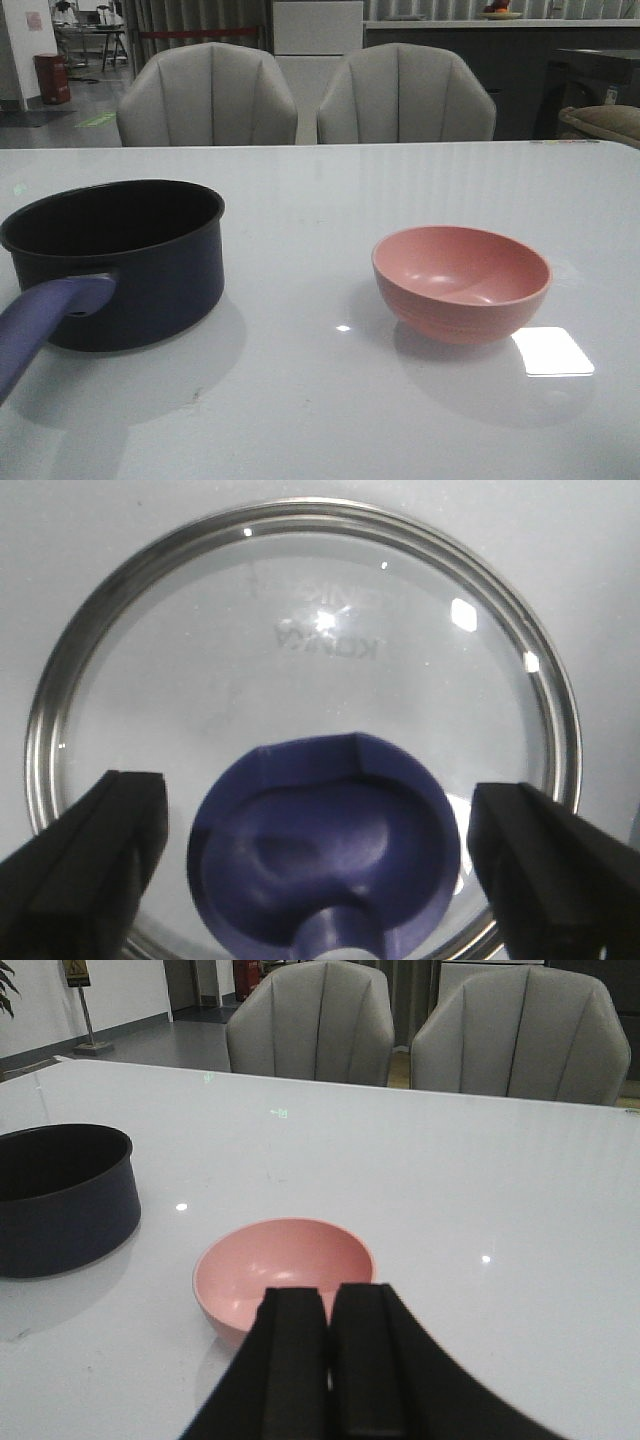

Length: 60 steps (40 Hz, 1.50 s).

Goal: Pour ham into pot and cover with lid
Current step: 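Lower the left gripper to the glass lid knob and grasp it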

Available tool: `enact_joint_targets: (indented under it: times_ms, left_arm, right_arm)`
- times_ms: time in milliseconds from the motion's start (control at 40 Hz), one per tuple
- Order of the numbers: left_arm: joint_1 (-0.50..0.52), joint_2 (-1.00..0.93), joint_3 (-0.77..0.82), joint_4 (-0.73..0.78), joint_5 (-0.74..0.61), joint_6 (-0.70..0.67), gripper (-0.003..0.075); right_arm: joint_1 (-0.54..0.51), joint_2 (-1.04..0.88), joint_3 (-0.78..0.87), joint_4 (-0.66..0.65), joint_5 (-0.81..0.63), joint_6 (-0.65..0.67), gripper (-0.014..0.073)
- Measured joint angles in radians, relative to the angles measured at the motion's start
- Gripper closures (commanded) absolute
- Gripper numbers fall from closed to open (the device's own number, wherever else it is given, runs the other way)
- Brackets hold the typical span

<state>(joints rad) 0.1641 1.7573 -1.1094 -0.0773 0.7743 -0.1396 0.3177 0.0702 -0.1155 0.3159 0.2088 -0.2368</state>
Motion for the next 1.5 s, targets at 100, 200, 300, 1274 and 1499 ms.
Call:
enact_joint_targets:
  times_ms: [100, 200, 300, 1274, 1499]
  left_arm:
    - [0.000, 0.000, 0.000, 0.001, 0.000, 0.000, 0.0095]
    - [0.000, 0.008, -0.002, 0.001, 0.000, 0.000, 0.0095]
    - [0.000, 0.021, -0.014, 0.001, 0.002, 0.000, 0.0096]
    - [0.000, 0.039, -0.051, 0.002, 0.030, 0.000, 0.0387]
    - [0.000, 0.039, -0.088, 0.002, 0.061, 0.000, 0.0387]
  right_arm:
    - [0.000, 0.000, 0.000, 0.000, 0.000, 0.000, 0.0445]
    - [0.000, 0.000, 0.000, 0.000, 0.000, 0.000, 0.0445]
    - [0.000, 0.000, 0.000, 0.000, 0.000, 0.000, 0.0445]
    - [0.000, 0.000, 0.000, 0.000, 0.000, 0.000, 0.0445]
    - [0.000, 0.000, 0.000, 0.000, 0.000, 0.000, 0.0445]
